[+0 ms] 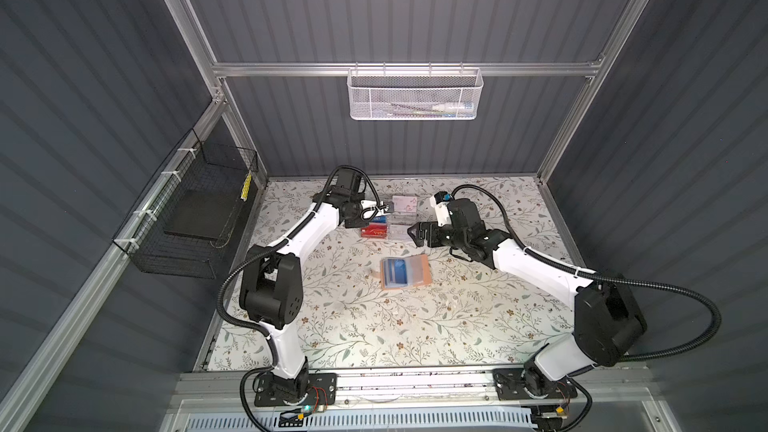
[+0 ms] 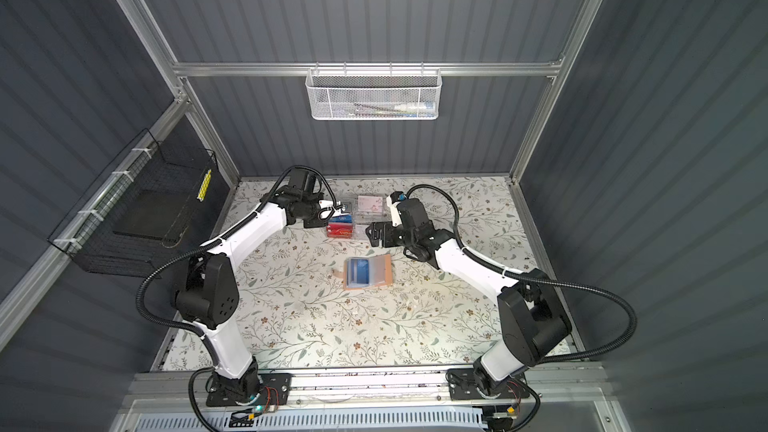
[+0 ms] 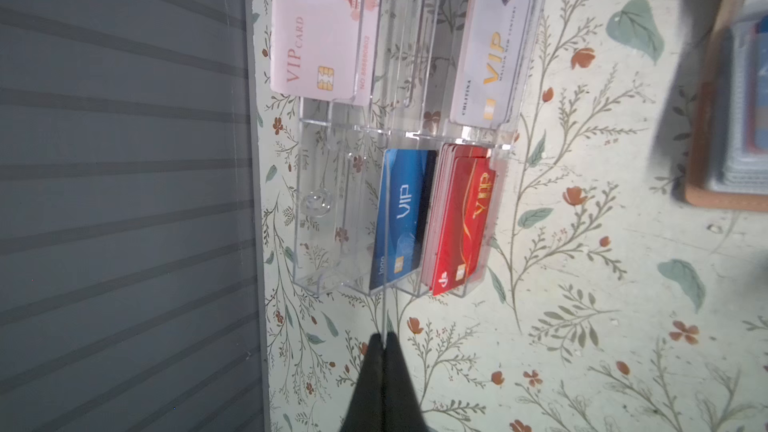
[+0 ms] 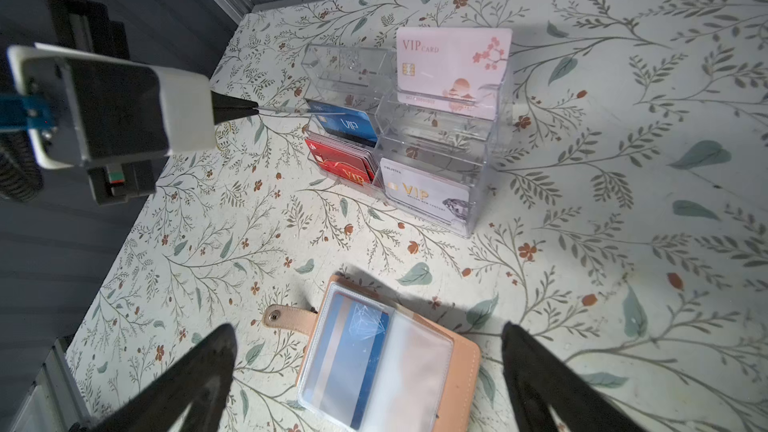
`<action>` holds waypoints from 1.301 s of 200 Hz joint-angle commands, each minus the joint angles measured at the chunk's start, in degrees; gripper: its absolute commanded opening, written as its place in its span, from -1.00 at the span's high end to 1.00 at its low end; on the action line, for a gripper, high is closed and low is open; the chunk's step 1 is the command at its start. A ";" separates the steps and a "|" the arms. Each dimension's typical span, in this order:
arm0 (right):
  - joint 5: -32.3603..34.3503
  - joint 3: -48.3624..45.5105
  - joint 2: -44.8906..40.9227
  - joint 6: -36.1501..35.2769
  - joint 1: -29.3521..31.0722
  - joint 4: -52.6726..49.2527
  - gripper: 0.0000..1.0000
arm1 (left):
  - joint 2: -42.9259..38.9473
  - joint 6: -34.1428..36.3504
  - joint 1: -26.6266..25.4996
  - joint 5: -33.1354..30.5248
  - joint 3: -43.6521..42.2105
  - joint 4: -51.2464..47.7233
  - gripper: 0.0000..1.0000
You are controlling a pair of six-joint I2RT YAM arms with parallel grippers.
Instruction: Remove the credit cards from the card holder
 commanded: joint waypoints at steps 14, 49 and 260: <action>-0.84 -0.60 0.97 0.68 -0.40 1.16 -0.98 | 2.66 9.65 0.38 0.65 2.70 -3.18 1.00; -0.93 -0.49 1.68 1.08 -0.63 1.38 -0.98 | 2.61 10.82 0.83 0.59 2.36 -2.57 1.00; -1.62 -1.18 2.13 1.89 -1.02 2.32 -0.98 | 2.79 12.06 0.49 0.94 -1.07 -1.35 1.00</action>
